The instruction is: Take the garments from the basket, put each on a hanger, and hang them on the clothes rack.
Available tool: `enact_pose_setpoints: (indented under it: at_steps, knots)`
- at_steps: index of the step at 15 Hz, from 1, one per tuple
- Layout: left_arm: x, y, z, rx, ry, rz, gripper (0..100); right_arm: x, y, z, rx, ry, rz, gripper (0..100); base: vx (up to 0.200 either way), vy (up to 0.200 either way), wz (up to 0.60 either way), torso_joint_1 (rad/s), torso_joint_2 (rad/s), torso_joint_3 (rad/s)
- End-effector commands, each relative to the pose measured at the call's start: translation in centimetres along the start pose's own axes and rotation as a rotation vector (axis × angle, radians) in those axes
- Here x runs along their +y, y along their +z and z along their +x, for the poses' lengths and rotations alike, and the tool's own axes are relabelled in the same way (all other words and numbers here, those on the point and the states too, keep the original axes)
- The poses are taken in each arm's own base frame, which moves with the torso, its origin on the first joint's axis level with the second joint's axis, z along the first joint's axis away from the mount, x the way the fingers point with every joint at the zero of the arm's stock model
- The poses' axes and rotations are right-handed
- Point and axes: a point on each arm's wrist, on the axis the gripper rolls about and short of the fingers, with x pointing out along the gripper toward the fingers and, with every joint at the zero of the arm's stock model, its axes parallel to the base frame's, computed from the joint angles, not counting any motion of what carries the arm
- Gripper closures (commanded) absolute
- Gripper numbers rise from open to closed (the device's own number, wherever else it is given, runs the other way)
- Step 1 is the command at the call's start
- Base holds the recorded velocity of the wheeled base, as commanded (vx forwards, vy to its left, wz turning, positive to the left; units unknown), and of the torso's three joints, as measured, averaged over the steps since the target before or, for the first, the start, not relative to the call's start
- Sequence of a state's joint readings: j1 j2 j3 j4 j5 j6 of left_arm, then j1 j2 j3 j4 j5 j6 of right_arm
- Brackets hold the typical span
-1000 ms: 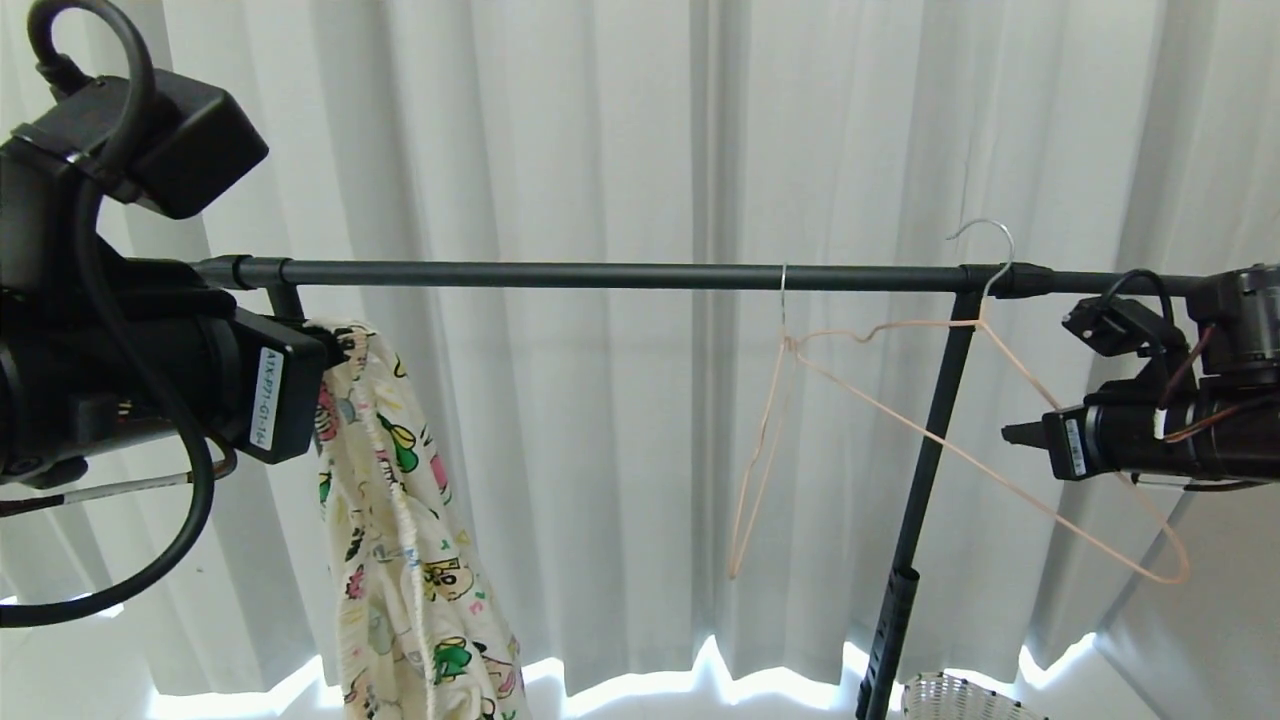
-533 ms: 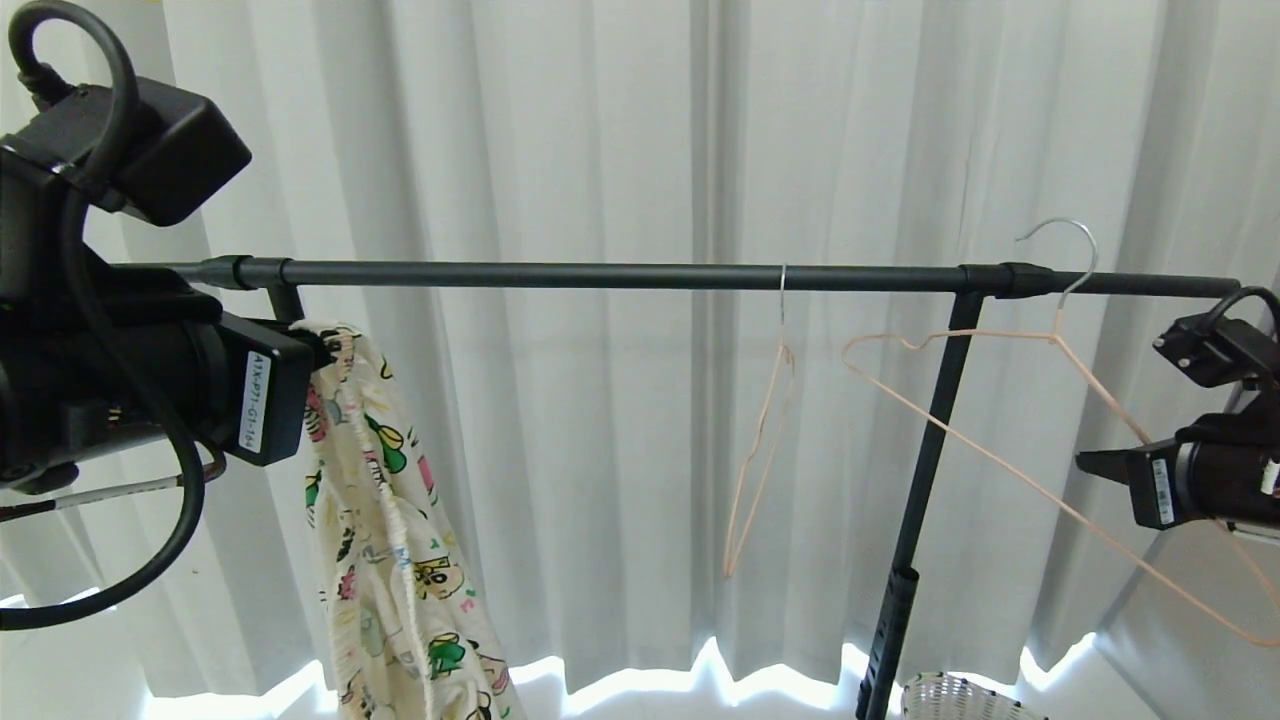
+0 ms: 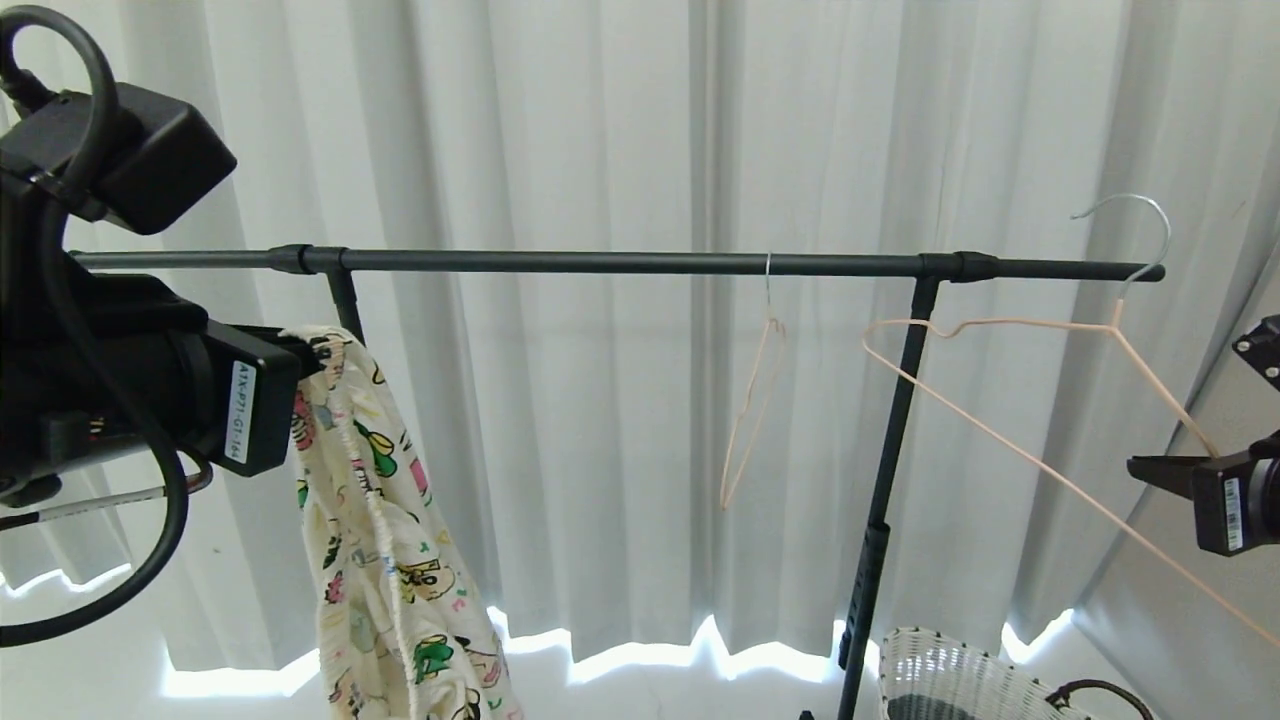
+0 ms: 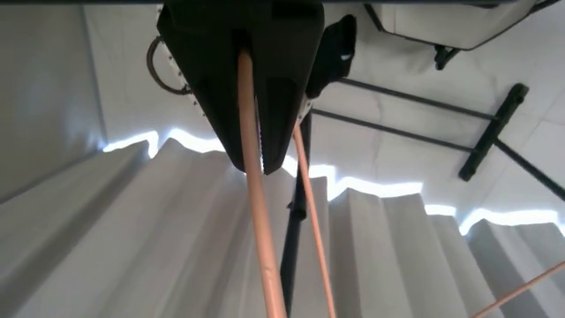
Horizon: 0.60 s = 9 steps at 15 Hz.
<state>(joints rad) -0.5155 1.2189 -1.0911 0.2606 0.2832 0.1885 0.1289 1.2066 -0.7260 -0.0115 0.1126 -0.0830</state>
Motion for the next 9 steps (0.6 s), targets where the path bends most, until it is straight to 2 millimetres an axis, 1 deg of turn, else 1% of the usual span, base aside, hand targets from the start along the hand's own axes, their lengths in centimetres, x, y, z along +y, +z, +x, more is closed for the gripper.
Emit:
enact_pose_setpoints:
  at_steps: [1, 9]
  knots:
    - [-0.02, -0.05, 0.04, 0.003, 0.0, 0.001, 100, 0.24, 0.11, -0.55, -0.02, 0.009, -0.007, 100, -0.2, 0.0, 0.0, 0.002, 0.0, 0.002]
    - [-0.01, -0.09, 0.07, 0.005, 0.001, 0.001, 100, 1.05, 0.25, -0.76, -0.032, 0.051, -0.027, 100, -0.2, 0.0, 0.0, 0.003, 0.01, 0.003]
